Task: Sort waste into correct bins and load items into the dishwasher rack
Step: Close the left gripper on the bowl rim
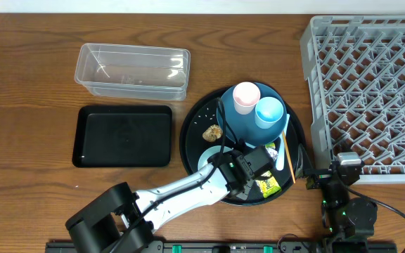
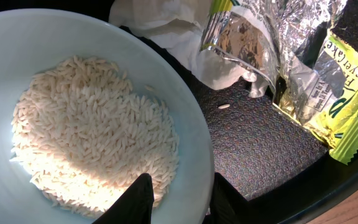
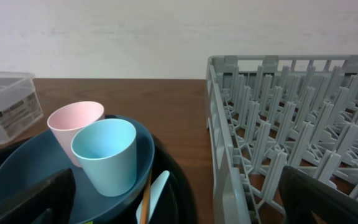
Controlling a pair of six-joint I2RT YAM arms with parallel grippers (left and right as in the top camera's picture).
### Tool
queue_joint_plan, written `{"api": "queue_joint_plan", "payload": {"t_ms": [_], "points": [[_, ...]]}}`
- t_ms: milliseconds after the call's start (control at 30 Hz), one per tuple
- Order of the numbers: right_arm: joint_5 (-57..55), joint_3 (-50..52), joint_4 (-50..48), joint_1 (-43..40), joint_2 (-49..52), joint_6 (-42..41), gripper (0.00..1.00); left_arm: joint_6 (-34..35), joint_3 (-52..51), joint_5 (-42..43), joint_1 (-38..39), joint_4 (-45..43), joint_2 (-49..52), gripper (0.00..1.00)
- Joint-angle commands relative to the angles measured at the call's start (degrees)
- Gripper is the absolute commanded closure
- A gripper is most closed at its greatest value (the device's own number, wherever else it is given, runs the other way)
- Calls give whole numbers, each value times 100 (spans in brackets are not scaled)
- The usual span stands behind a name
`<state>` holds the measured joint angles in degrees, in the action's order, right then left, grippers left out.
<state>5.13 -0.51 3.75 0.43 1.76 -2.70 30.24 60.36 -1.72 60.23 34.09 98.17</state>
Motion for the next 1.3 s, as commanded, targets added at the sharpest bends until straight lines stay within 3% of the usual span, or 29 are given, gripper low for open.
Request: {"api": "queue_joint_plan", "payload": {"t_ms": [0,1267], "points": [[-42,20,9,-42,0,63,1,48,-26,-39,35,31,22,68],[-42,20,9,-42,0,63,1,-280,-26,-92,105,28,22,69]]}}
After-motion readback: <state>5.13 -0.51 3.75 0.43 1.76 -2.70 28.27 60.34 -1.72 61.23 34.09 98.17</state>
